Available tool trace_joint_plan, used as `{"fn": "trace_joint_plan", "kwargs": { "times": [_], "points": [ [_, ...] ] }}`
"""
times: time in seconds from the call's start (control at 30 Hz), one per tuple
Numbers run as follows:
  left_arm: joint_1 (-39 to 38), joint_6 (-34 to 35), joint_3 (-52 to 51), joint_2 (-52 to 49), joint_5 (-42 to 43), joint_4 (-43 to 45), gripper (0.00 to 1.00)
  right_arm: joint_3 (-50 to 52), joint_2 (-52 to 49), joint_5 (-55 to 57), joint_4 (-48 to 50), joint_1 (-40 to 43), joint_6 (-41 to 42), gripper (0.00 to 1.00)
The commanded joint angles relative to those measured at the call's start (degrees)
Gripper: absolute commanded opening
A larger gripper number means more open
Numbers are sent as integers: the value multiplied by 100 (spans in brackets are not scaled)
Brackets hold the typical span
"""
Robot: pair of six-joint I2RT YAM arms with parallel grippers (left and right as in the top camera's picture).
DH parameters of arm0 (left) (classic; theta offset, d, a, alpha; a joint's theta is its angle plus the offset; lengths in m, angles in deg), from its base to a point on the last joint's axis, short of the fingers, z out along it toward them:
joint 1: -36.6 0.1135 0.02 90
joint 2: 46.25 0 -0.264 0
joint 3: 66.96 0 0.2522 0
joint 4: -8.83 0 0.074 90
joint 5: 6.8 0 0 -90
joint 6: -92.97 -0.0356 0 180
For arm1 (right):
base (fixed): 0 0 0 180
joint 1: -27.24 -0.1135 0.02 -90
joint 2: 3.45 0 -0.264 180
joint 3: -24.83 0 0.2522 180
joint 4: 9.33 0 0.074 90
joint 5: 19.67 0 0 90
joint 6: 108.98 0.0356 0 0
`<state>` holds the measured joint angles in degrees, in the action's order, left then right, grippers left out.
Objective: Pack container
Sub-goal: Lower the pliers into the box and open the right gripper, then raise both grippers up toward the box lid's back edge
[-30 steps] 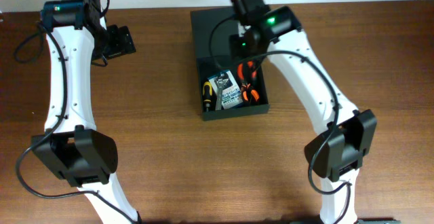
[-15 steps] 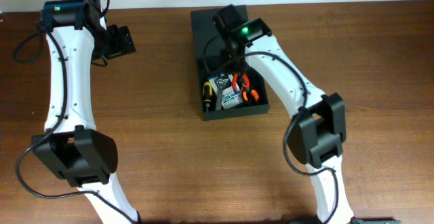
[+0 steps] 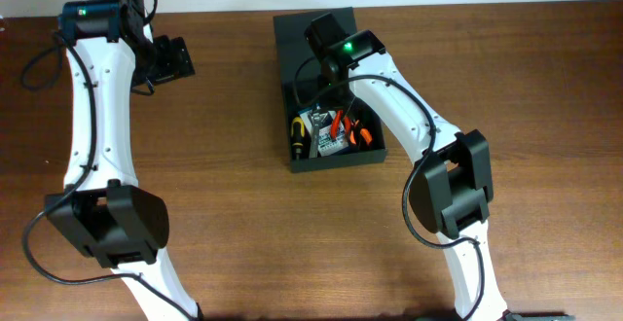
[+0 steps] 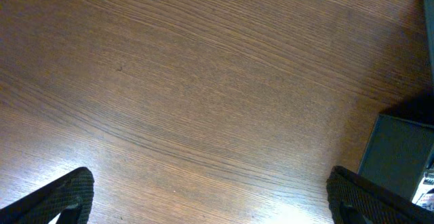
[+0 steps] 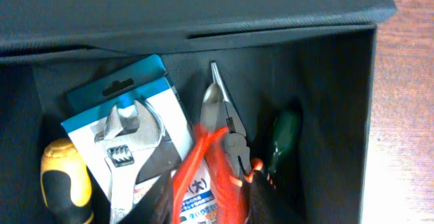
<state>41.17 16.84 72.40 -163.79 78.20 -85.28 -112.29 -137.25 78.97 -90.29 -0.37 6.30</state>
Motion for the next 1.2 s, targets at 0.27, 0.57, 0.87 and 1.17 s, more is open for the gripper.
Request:
{"fn": "trace_joint_plan", "kwargs": {
  "times": [0.27, 0.57, 0.87, 1.17],
  "points": [
    [9, -68, 94, 0, -85, 13, 99, -308, 275, 133, -109, 85, -540, 76],
    [9, -68, 94, 0, -85, 13, 99, -2367, 1073, 109, -817, 385, -1051, 93],
    [9, -48, 94, 0, 107, 387, 99, -3589, 1950, 107, -1416, 949, -1305, 99],
    [9, -1095, 1123, 221, -48, -302, 99, -3589, 3104, 111, -1528, 1519, -1309, 99]
  ]
}}
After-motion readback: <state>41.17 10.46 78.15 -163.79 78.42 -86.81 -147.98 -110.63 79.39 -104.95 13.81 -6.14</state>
